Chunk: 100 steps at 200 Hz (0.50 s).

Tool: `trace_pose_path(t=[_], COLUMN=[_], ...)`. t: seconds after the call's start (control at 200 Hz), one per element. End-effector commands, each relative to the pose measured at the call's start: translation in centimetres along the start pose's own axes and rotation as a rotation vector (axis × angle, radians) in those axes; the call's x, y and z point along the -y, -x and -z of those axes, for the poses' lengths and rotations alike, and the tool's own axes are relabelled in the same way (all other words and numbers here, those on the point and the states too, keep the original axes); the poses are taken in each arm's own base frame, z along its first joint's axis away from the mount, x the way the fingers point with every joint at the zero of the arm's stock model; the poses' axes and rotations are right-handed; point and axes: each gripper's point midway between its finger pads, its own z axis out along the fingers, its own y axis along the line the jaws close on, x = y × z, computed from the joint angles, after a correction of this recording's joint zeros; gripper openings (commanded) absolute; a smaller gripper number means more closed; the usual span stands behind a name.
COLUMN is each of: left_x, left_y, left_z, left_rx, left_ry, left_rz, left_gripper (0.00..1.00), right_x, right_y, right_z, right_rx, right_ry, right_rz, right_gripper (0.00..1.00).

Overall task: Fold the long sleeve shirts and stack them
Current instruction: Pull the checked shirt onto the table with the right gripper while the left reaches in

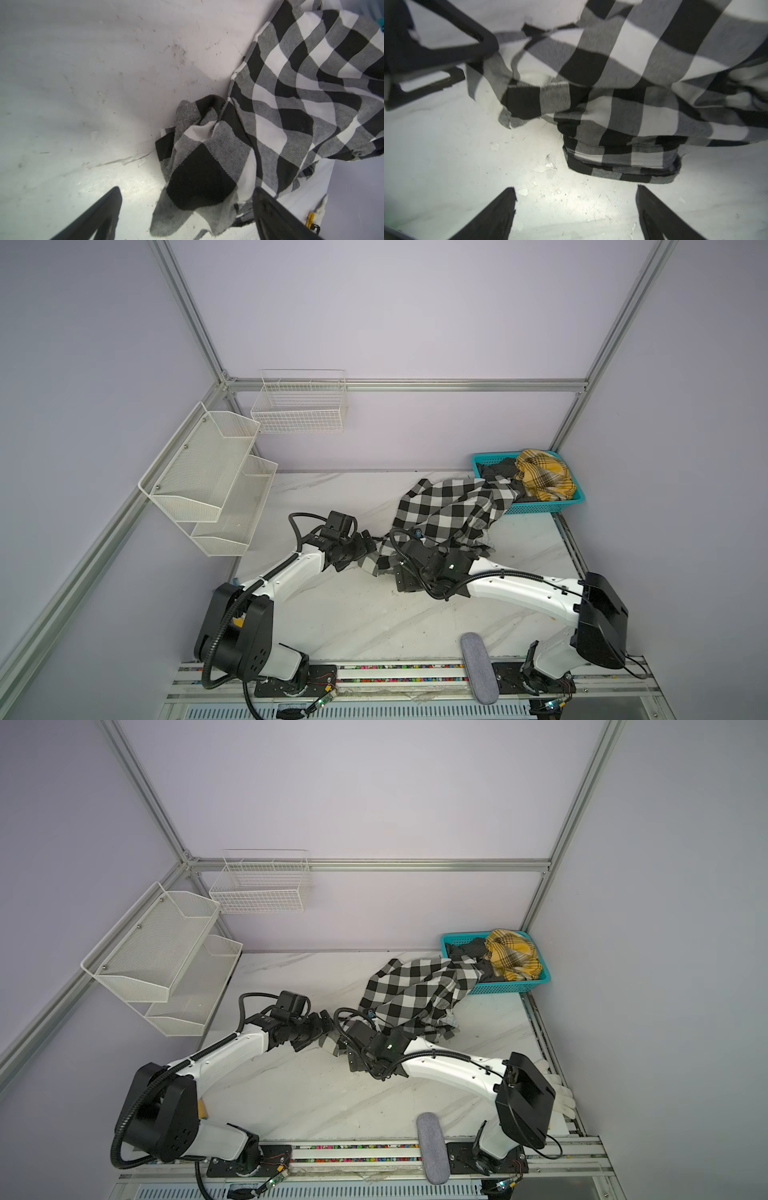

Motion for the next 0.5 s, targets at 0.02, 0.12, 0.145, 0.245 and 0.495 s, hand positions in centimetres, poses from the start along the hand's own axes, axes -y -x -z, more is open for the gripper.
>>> trace_pose_path(t=[0.02, 0.12, 0.145, 0.245, 0.495], left_x=[2.9, 4.0, 4.1, 4.6, 4.1], left_y=[-0.2, 0.6, 0.6, 1.2, 5.2], left_z=[-1.1, -0.9, -0.9, -0.5, 3.6], left_rx=[-0.039, -0.021, -0.022, -0.024, 0.104], left_ry=[-0.143, -0.169, -0.169, -0.168, -0.102], left_rz=[0.041, 0.037, 0.039, 0.044, 0.016], left_gripper=[0.84, 0.65, 0.60, 0.34, 0.00], right_x=[-0.8, -0.3, -0.2, -0.1, 1.1], right_y=[-1.7, -2.1, -2.1, -2.4, -1.4], right_z=[-2.6, -4.4, -4.7, -6.1, -7.8], right_rx=[-0.069, -0.087, -0.086, -0.097, -0.066], right_ry=[0.003, -0.067, -0.083, -0.110, -0.179], right_rz=[-0.016, -0.006, -0.001, 0.023, 0.013], right_gripper=[0.93, 0.94, 0.94, 0.90, 0.23])
